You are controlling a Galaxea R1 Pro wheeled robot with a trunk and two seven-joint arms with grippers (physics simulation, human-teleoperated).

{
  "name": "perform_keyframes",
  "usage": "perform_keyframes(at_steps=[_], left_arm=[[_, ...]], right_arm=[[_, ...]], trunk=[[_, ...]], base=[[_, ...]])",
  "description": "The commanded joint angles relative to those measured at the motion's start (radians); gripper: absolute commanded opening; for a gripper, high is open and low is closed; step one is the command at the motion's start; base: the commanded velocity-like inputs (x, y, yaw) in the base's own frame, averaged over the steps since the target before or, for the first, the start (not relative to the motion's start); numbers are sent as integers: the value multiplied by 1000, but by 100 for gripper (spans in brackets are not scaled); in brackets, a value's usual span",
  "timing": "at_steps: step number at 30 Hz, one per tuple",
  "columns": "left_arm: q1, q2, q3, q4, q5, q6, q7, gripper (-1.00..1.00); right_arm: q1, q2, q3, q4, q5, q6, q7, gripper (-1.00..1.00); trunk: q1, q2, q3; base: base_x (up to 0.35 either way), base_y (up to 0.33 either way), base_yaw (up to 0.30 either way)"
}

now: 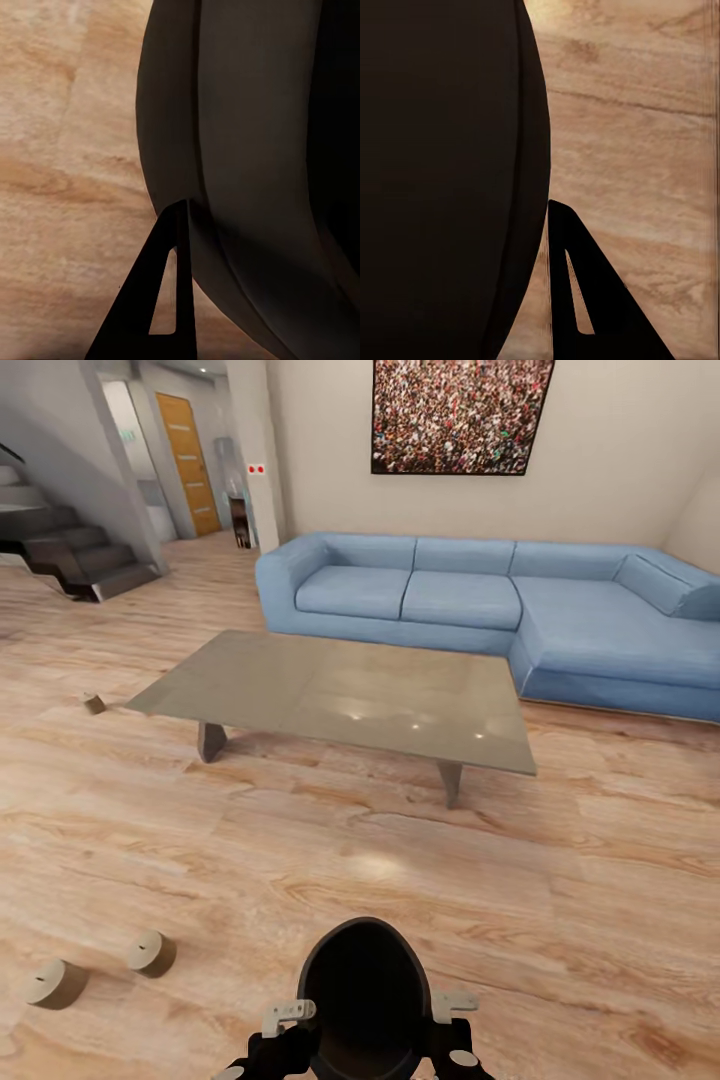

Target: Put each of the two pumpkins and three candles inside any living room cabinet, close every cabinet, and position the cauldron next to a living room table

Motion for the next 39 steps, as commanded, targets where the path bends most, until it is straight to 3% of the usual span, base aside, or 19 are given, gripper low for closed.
perform_keyframes(at_steps=[1,18,39], left_arm=[[0,2,-2,-2,8,6,-1,-100],[0,2,-2,-1,8,6,-1,-100],[0,2,-3,-1,8,6,-1,-100]], right_arm=[[-2,0,9,0,-14,-2,1,-100],[-1,0,9,0,-14,-2,1,-100],[-2,-1,9,-1,-14,-1,1,-100]], trunk=[[0,0,-1],[0,0,-1],[0,0,-1]], base=[[0,0,-265],[134,0,-247],[213,0,-14]])
